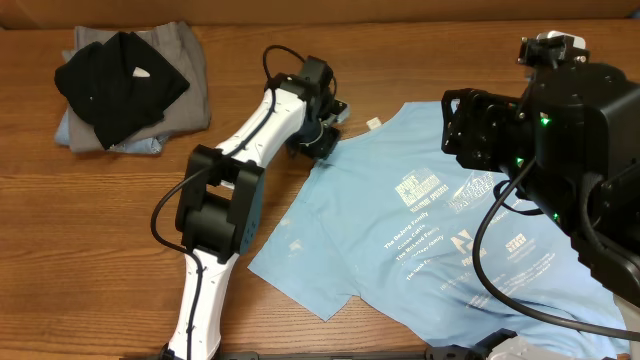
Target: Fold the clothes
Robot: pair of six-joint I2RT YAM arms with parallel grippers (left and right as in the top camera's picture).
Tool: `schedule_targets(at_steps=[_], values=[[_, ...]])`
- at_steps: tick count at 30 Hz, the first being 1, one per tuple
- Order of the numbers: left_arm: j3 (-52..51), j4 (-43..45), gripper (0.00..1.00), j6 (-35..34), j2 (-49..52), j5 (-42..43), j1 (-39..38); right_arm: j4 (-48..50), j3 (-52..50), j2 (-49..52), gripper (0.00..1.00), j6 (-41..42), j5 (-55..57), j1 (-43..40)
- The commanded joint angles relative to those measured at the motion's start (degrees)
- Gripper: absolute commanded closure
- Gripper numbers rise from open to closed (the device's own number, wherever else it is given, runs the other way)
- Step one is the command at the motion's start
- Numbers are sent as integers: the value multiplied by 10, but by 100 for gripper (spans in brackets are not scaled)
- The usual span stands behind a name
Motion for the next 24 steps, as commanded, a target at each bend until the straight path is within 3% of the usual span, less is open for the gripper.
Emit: schedule_targets(at_steps=[1,11,12,13,15,20,24], values=[[63,-42,96,-43,15,-59,59,-2,9,-3,32,9,33,-2],[251,-223,96,-44,12,-132,212,-4,9,-3,32,16,41,-2],[258,-230,92,-44,12,-130,224,-4,9,-3,31,16,43,-2],[263,-234,78,-44,12,-123,234,-4,9,-3,32,16,43,-2],[270,-237,69,-43,12,-99,250,-4,9,-3,32,16,44,-2],[274,-244,68,-26,11,-78,257,-24,9,-1,26,79,83,-13],[275,-241,68,-21,2,-66,251,-69,9,13,26,121,92,-73]])
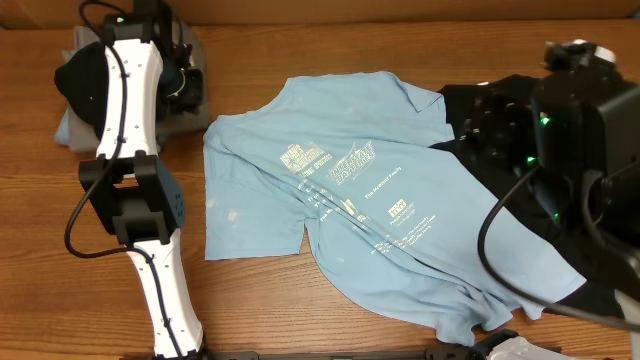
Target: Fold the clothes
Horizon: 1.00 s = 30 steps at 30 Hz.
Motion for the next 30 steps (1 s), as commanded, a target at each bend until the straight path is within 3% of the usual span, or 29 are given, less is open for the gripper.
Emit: schedule_targets(at_steps=[1,6,9,10,14,15,27,30], values=[[17,4,67,19,-19,31,-15,-22,9,16,25,52,27,-55],[42,5,68,39,-46,76,-36,-44,-2,59,27,58,-2,-165],[52,4,66,53,-65,125,-52,-31,-18,96,26,13,-53,-219],[53,6,60,59,-72,145,-59,-28,-23,109,27,0,-70,-234],[53,8,12,59,-80,206,-86,-16,-44,173,27,-46,-114,-288],[53,10,7,59,-80,215,-92,-12,-49,191,27,-54,-118,-301],[53,30,6,60,-79,213,-155,85,-68,402,31,-114,-171,-493],[53,30,5,59,-79,211,-158,118,-68,440,26,-160,-169,-532]])
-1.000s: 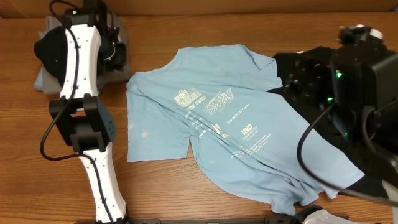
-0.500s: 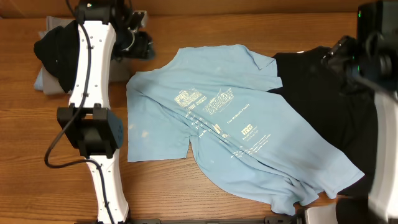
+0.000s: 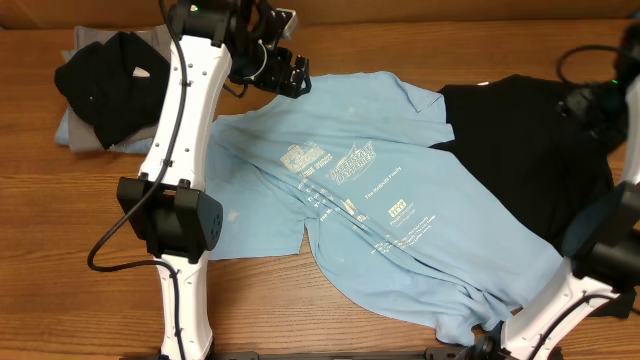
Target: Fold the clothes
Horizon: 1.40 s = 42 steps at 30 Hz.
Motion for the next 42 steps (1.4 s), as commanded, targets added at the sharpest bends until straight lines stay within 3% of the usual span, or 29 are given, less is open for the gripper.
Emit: schedule_targets(at_steps=[1,6,11,19,31,33,35,39,42], values=[[9,0,5,13,-10,12,-5,23,0,32,23,-63,-5,-42],[9,0,4,10,-10,12,-6,59,0,71,21,-82,-19,-105],[9,7,3,11,-10,12,-6,104,0,116,21,-175,-110,-144],[9,10,3,11,-10,12,-7,172,0,155,25,-178,-54,-151],[9,7,4,6,-10,12,-7,187,-3,211,28,-189,-50,-147],[9,6,5,6,-10,12,-7,188,-5,216,44,-189,-51,-147],[9,6,5,6,-10,12,-7,187,-7,216,54,-189,-61,-146],[9,6,5,6,-10,12,-7,188,-5,215,96,-181,-61,-147],[9,6,5,4,-10,12,-7,188,1,215,96,-101,18,-162]])
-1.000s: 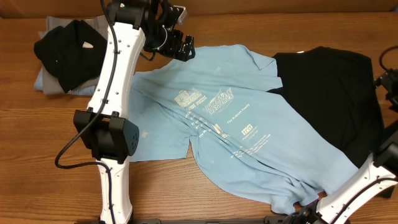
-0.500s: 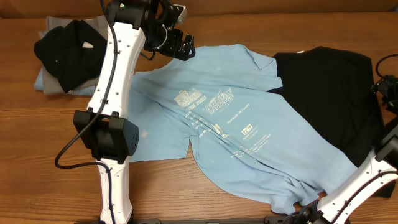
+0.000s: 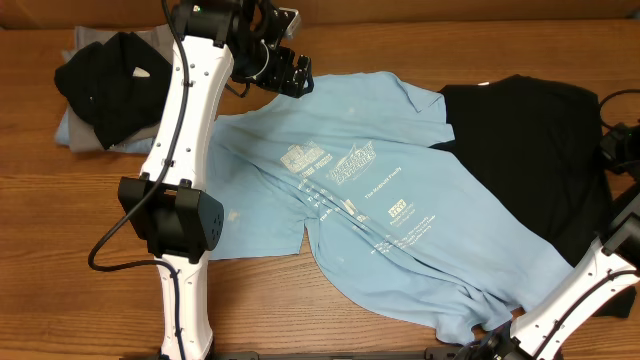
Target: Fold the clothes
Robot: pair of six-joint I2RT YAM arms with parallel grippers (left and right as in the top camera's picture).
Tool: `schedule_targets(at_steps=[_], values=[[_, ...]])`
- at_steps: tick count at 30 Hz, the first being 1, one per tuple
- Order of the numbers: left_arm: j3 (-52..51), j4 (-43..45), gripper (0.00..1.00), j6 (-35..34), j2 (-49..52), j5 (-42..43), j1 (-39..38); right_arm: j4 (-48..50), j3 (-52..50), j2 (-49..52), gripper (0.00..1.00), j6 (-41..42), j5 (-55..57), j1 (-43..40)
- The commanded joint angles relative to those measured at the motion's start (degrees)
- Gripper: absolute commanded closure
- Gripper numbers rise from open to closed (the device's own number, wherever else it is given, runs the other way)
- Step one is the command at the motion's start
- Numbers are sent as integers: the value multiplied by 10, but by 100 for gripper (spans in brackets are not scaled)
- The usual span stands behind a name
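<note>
A light blue printed T-shirt [image 3: 370, 190] lies spread and rumpled across the middle of the table in the overhead view. A black garment [image 3: 535, 150] lies to its right, partly under it. My left gripper [image 3: 292, 78] is at the shirt's upper left edge, near the collar; whether it grips cloth cannot be told. Only part of my right arm [image 3: 600, 270] shows at the right edge; its gripper is out of view.
A pile of folded clothes [image 3: 125, 85], black on grey and pale blue, sits at the back left. The wooden table [image 3: 60, 250] shows bare at the front left. My left arm's base stands at the front [image 3: 175, 300].
The left gripper has stayed at the shirt's upper left edge. The right arm has drawn a little further out to the right edge. The shirt lies unchanged.
First the blue shirt lay bunched at the right, the left gripper at its upper left corner. Then the shirt lay spread in the middle, uncovering the black garment, with the left gripper by the folded pile. Later the left gripper was at the shirt's top edge, where it remains.
</note>
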Motion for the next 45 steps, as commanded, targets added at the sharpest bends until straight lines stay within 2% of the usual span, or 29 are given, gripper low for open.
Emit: schedule_targets(at_steps=[1,6,13,16,17,19,22,26,32,35,37,39,45], values=[[9,0,5,4,-10,10,-3,1,5,29,96,74,86,-22],[9,-1,4,-3,-10,10,-3,-2,66,28,96,78,96,-67],[9,-10,4,-4,-10,10,-3,-43,236,28,96,78,96,-134],[9,-10,4,-4,-10,10,-3,-52,283,27,96,78,61,-153],[9,-9,3,-4,-10,10,-3,-53,290,27,92,78,34,-158],[9,-9,3,-4,-10,11,-3,-57,292,24,69,78,-2,-162],[9,-9,2,-4,-10,10,-7,-67,292,21,63,78,-28,-162],[8,-1,3,19,-10,6,-24,-75,292,1,62,77,-98,-158],[7,28,4,41,0,-117,-75,-82,292,-80,60,76,-240,-146],[7,46,3,56,15,-143,-96,-106,292,-128,59,76,-302,-131],[7,60,3,67,34,-168,-107,-129,292,-159,58,76,-327,-116],[7,70,7,61,57,-202,-111,-157,292,-194,58,60,-344,-94],[7,93,2,50,129,-210,-108,-242,292,-278,58,32,-347,2]])
